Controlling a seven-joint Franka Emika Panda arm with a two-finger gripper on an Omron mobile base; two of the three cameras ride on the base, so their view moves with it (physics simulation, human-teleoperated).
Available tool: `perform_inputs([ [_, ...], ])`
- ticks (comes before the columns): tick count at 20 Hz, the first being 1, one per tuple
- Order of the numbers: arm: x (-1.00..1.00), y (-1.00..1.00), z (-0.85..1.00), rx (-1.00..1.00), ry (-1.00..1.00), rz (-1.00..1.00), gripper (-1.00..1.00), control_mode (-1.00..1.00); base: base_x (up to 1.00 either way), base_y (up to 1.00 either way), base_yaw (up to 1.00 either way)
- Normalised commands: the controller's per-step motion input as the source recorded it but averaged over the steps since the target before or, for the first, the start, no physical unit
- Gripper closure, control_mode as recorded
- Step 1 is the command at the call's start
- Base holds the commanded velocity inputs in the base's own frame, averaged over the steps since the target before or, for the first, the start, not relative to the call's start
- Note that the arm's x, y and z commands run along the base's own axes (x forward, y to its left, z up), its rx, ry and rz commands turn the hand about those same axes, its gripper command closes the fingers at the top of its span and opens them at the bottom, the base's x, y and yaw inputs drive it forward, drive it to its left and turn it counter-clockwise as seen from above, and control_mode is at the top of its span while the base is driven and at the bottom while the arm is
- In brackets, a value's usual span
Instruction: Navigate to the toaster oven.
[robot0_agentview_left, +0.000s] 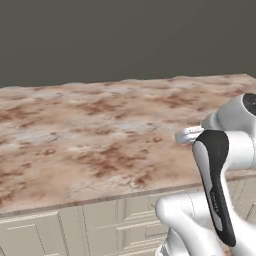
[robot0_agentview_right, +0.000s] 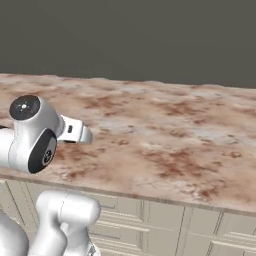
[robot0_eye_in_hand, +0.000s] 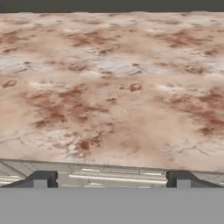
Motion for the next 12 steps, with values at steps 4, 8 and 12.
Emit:
perform_inputs([
  [4,0.0,0.0,0.0,0.0,0.0,0.0,-1.0,1.0,-0.63,-0.8,-0.16],
  [8,0.0,0.0,0.0,0.0,0.0,0.0,-1.0,1.0,-0.43,-1.0,-0.34],
  [12,0.0,0.0,0.0,0.0,0.0,0.0,-1.0,1.0,-0.01,-0.8,-0.74],
])
